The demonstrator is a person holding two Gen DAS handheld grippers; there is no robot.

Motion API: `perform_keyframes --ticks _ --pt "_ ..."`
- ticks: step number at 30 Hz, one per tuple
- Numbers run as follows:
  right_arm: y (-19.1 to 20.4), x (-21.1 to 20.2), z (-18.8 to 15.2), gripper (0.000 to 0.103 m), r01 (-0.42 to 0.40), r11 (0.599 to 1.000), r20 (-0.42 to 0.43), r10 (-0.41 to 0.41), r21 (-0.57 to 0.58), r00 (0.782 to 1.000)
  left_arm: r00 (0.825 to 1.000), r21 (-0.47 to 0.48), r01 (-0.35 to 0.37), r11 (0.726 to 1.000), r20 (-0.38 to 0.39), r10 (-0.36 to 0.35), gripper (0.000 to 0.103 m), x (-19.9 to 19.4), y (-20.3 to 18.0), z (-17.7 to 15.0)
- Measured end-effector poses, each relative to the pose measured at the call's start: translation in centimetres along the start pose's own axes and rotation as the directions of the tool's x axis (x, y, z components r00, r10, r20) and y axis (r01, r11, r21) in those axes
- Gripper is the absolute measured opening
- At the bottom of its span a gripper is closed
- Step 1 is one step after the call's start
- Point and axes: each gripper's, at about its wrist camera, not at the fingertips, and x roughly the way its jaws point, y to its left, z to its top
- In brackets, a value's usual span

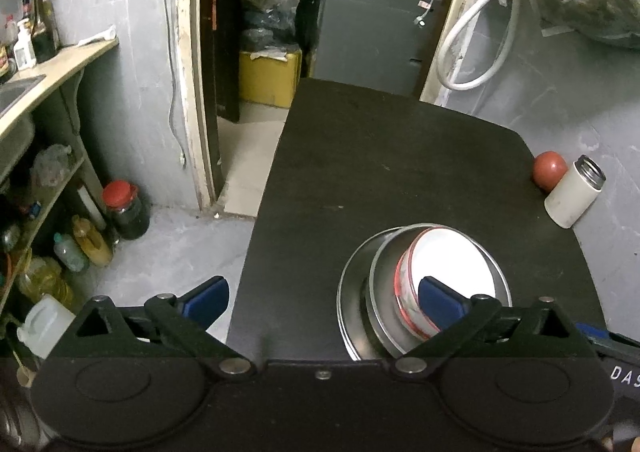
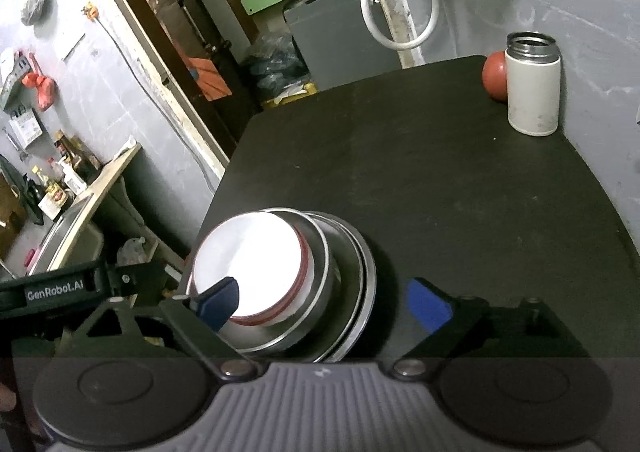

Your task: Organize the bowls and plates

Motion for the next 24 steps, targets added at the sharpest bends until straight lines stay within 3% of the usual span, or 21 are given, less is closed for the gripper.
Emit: perform_keyframes --ticks 5,24 --pt "0.7 -0.9 -0.2 0.101 0.019 1.0 0.038 -0.019 0.002 0.999 0.999 0.017 0.021 1.0 0.032 -0.022 0.102 -0.5 0.6 0.2" --pt "5.6 -5.7 -3.5 0.103 0.163 0.986 0.139 -0.167 0.038 0.976 0.989 0.094 0.126 0.988 0.061 -0.132 0.102 -2.9 4.0 -1.1"
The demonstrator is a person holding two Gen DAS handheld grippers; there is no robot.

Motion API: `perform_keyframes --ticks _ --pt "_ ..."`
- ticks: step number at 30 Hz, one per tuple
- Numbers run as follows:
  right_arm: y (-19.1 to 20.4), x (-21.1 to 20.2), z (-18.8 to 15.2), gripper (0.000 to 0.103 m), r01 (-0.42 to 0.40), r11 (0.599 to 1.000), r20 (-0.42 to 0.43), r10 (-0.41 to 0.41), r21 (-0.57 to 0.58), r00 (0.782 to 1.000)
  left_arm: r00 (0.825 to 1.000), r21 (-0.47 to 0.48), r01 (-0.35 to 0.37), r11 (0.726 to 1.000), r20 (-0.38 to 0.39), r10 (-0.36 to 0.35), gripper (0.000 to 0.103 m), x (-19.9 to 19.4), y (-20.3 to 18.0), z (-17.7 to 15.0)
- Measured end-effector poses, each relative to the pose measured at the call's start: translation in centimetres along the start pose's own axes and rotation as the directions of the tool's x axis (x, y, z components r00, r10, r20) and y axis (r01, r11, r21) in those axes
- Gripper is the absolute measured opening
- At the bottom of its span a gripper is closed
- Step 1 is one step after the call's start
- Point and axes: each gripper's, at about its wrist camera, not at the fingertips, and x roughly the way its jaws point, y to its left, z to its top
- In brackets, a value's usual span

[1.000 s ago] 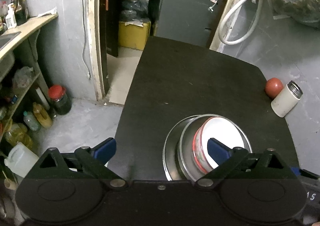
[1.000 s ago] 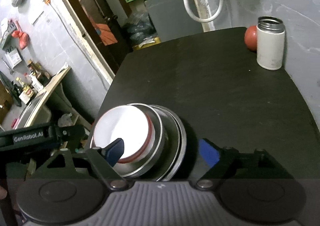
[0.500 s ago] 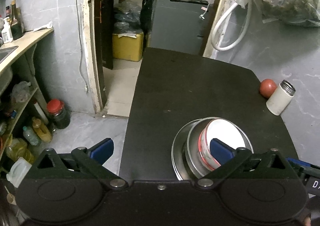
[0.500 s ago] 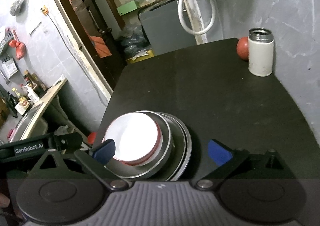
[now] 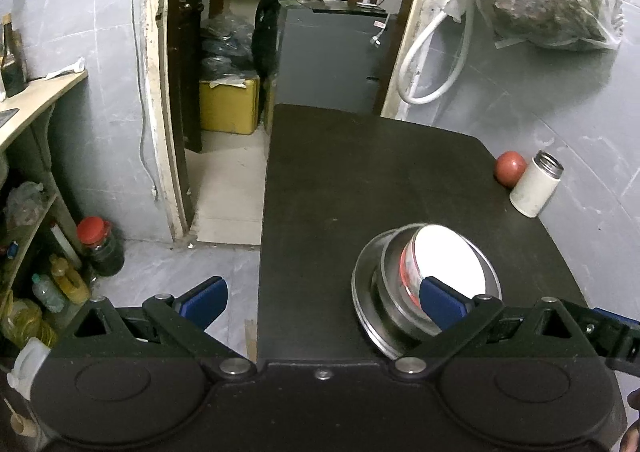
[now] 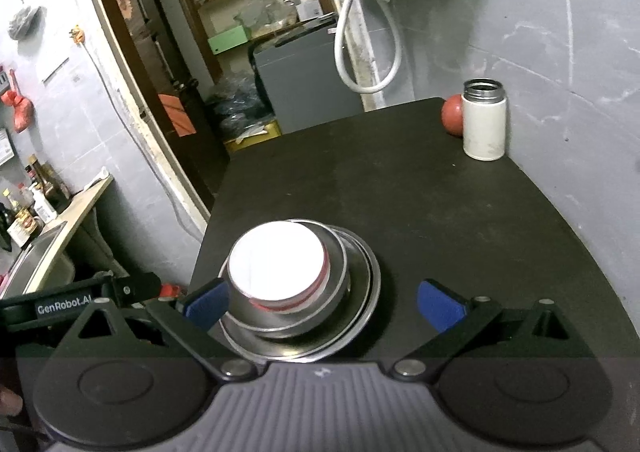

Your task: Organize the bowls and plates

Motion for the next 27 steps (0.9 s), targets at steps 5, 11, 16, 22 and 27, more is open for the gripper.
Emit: perform_keyframes --ticks 5,11,16,22,27 --pt "0.9 -1.3 -1.3 0.103 0.02 1.0 0.02 -0.02 0.012 1.0 1.0 0.024 0.008 1.0 0.012 -0.009 0.102 -1.4 0.9 -0.9" --pt "2.4 -3.0 -2.8 0.103 0.03 0.999 0.042 -0.031 0.014 0.999 1.0 0.037 0.016 0.999 0.024 -0.017 0.102 -3.2 1.9 -2.0" --pt "3.2 -4.3 -4.0 0.103 0.042 0.999 0.061 -0.044 0.023 0.997 0.999 0.061 0.023 0.998 0.038 -0.025 0.102 -4.8 2.6 -2.9" --pt "4.3 -5.7 -5.1 0.103 0.06 0.998 0.076 -0.062 0.026 0.995 0.998 0.081 0.031 0.996 0.051 -0.036 0.102 -6.2 3.5 -3.7" --pt "4.9 -6.4 -5.9 0.103 0.076 0.997 0.086 -0.078 0.026 0.993 0.998 0.085 0.036 0.996 0.057 -0.041 0.102 -6.7 4.0 -4.3"
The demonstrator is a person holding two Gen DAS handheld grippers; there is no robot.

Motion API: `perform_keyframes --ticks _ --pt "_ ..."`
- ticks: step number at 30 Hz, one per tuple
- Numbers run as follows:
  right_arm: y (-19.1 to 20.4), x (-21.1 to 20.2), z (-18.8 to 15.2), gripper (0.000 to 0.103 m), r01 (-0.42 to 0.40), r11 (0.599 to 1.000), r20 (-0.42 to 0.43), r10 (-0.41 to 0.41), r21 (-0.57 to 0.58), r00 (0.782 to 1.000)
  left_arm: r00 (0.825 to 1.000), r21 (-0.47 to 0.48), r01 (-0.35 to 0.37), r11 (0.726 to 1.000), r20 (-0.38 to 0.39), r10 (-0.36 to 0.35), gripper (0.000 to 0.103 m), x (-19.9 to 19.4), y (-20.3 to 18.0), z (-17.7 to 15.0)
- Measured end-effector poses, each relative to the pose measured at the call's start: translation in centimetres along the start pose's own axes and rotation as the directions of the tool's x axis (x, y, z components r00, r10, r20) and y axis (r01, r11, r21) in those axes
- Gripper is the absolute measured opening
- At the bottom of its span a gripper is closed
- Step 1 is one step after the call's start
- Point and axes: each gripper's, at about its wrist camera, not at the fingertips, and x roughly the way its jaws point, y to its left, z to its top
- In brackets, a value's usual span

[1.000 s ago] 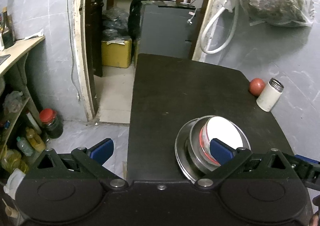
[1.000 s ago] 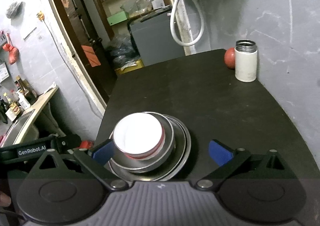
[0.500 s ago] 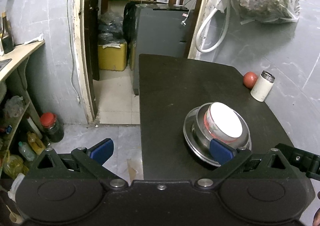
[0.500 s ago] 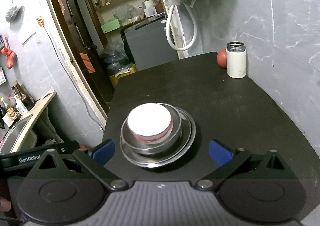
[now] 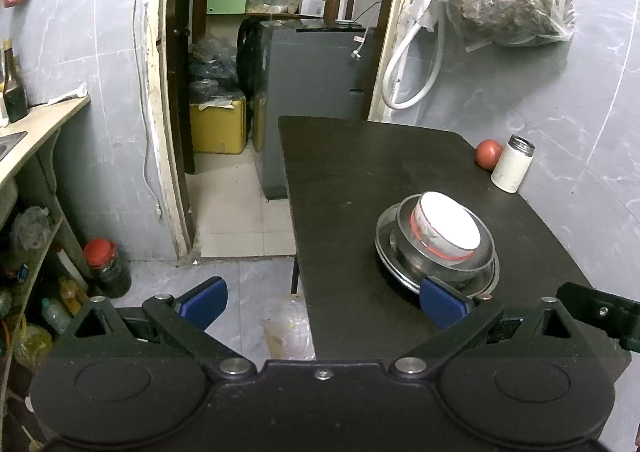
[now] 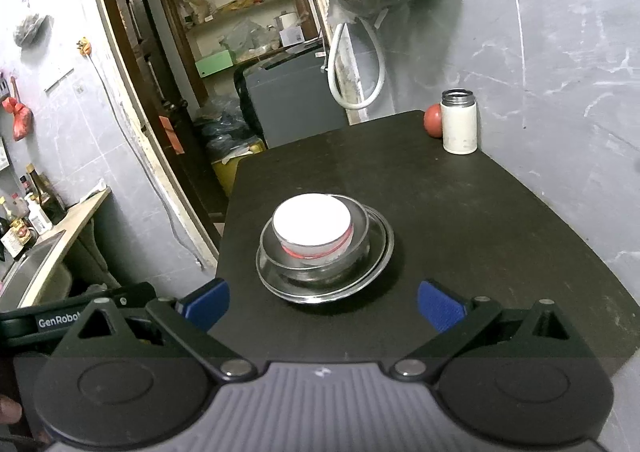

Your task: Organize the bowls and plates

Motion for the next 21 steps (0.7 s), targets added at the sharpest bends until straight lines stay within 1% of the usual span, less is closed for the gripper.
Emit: perform_keyframes --ticks 5,10,13,16,21 --pt "0.6 -0.8 -0.3 0.103 0.017 0.999 0.002 -0.017 -0.034 1.0 1.0 -0.01 0.01 1.0 0.012 -0.01 0.102 -0.4 0.3 -0.7" --pt "0.9 -1.6 -0.8 0.103 0.041 0.996 -0.014 -0.043 -0.085 0.999 1.0 -0.034 0.018 0.999 0.016 -0.018 0.102 -0.5 0.5 -1.5" --pt "0.8 -2.0 -1.0 0.103 0.052 0.994 -0.018 -0.053 -0.095 0.998 1.0 -0.041 0.019 0.999 0.015 -0.018 0.102 -0.4 0.3 -1.9" --pt "0.6 -2.3 -1.5 0.103 0.057 0.994 -0.028 -0.06 -0.095 0.998 1.0 -0.032 0.016 0.999 0.016 -0.015 0.102 -0.4 0.3 -2.1" --pt "0.4 -2.4 -2.9 0.103 0.049 0.994 -0.051 -0.055 -0.097 0.997 1.0 -0.004 0.004 1.0 0.011 -0.004 0.102 -0.4 0.0 -3.6"
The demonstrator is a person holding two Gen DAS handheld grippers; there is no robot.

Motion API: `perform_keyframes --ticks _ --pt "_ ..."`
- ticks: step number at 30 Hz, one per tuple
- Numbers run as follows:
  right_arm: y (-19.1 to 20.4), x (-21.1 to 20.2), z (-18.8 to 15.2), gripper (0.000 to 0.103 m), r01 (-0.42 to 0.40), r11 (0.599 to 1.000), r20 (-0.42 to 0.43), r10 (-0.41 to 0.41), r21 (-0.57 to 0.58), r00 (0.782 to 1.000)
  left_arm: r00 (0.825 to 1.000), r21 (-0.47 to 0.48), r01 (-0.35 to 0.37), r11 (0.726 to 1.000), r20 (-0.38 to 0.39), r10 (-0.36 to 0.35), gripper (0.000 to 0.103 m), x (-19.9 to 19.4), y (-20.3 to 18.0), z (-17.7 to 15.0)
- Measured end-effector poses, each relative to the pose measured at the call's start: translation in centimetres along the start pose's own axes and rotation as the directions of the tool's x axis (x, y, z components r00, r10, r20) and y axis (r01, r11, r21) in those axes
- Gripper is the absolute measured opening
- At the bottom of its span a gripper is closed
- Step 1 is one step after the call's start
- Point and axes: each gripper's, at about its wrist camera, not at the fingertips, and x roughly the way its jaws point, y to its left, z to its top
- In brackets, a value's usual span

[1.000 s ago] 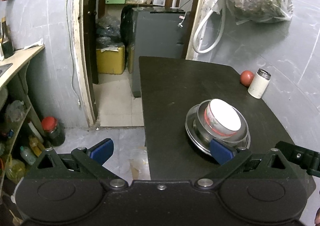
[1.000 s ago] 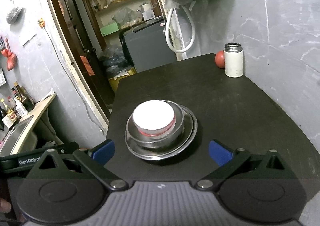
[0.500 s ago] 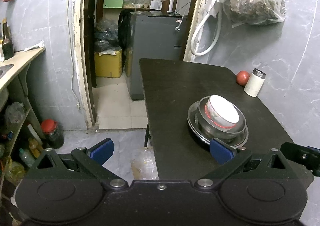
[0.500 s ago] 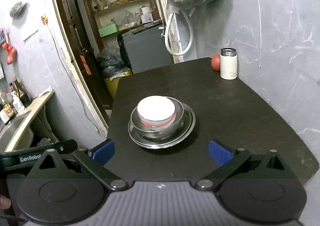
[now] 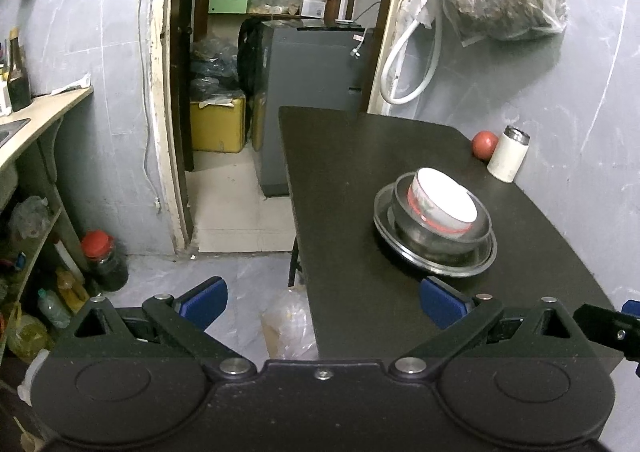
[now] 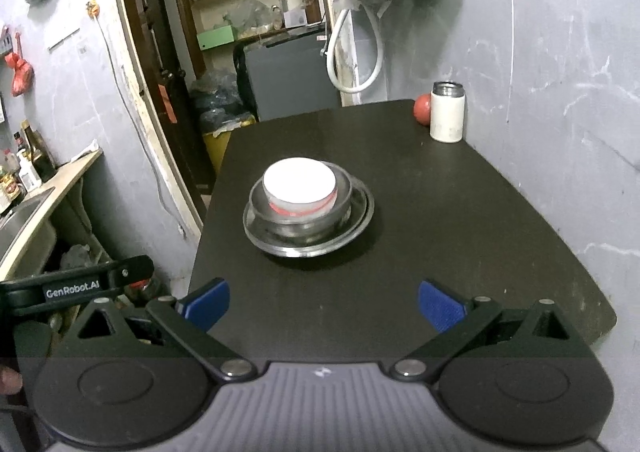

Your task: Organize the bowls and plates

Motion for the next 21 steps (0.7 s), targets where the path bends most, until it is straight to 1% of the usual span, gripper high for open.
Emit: perform_keyframes --ticks 4,9,16,21 --pt "0.0 -0.1 -0.6 0.103 -0.011 1.0 -0.015 0.011 0.01 1.0 1.0 0.024 -0.018 1.0 -0.01 0.018 0.102 -0.3 0.0 -0.7" --pt "-0.1 0.0 -1.3 0.103 -0.014 1.0 -0.021 0.015 0.015 1.0 1.0 0.036 -0.021 0.999 -0.011 0.021 0.102 -0.7 0.2 -1.4" --pt "-1.1 -0.1 -2.4 0.103 0.015 0.998 -0.028 -0.013 0.061 1.0 1.0 0.077 -0.013 0.997 -0.02 0.015 0.102 -1.0 -0.3 -2.1" --pt "-1.6 -0.1 -2.8 0.103 0.019 0.998 -0.034 -0.017 0.067 0.999 1.0 0.095 -0.008 0.995 -0.024 0.011 0.102 -1.1 -0.8 -2.5"
